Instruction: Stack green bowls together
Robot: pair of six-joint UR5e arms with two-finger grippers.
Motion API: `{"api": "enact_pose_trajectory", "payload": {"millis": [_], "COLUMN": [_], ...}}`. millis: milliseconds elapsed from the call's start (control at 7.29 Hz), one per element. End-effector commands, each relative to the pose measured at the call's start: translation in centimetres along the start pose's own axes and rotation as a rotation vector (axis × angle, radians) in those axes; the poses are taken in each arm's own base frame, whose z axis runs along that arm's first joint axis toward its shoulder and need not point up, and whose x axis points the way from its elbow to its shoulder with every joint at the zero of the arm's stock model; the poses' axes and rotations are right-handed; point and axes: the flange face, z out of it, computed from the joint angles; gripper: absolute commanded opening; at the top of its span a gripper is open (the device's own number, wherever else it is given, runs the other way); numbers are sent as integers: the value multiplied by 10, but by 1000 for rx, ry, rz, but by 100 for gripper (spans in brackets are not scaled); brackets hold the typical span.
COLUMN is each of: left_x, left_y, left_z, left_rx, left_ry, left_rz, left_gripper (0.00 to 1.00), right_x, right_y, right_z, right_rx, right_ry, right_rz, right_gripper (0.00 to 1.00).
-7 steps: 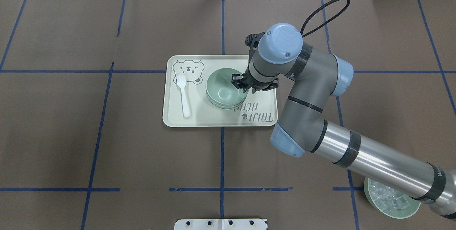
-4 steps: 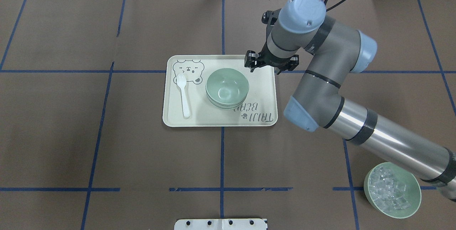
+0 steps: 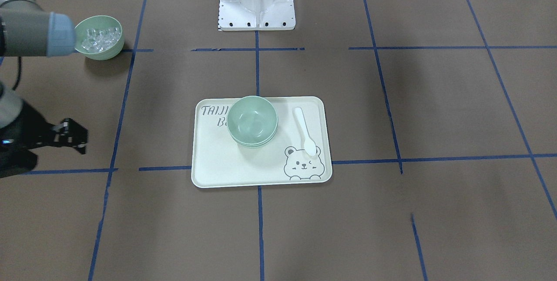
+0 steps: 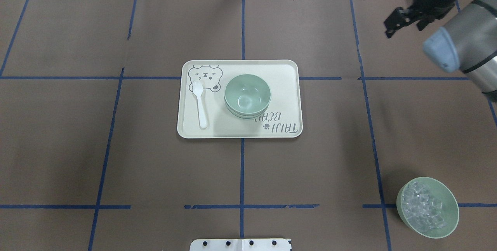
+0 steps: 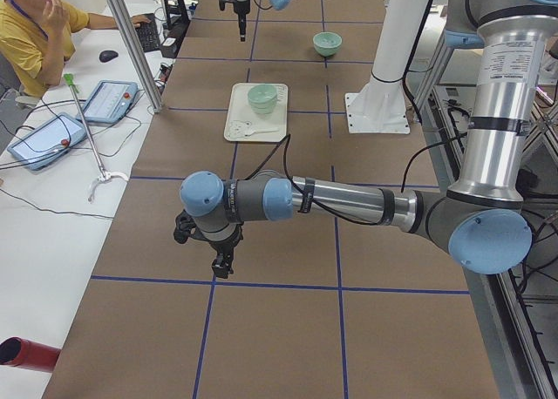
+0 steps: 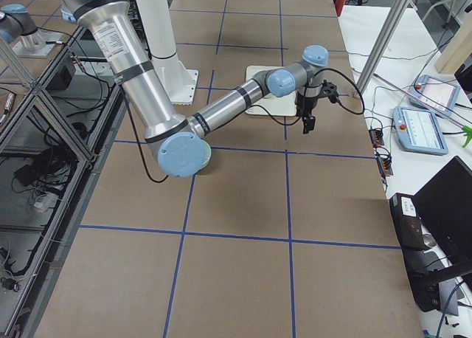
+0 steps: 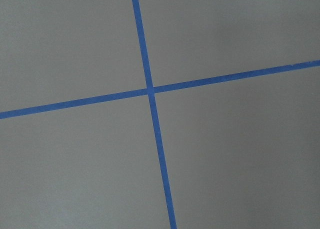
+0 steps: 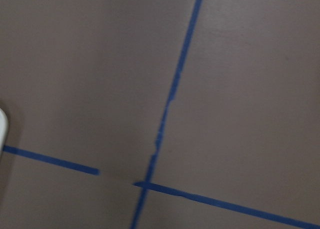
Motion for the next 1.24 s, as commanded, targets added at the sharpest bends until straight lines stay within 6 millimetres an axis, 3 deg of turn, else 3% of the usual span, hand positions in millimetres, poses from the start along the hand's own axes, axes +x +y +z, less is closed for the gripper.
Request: {"api": "enact_pose_trajectory", "payload": {"millis": [0, 137, 275, 686, 1098], "left_x": [-3, -5, -2, 3, 2], "left_y": [5, 9, 5, 1, 1], "left_z": [3, 6, 3, -2, -1], "left_rx": [-6, -10, -5, 5, 4], "left_ry": [-1, 0, -1, -3, -3], "left_rz": [-6, -9, -3, 10, 7], "left_gripper": [100, 100, 100, 100, 100], "right_x": [181, 227, 245, 257, 256], "right_y": [100, 151, 170, 194, 195], "right_z": [-8, 3, 5, 18, 19], "right_rx": [-40, -71, -78, -108, -110], "right_ry": [19, 29, 34, 30, 29], "right_rz": [-89, -9, 45, 85, 91], "right_gripper": [100, 100, 100, 100, 100]}}
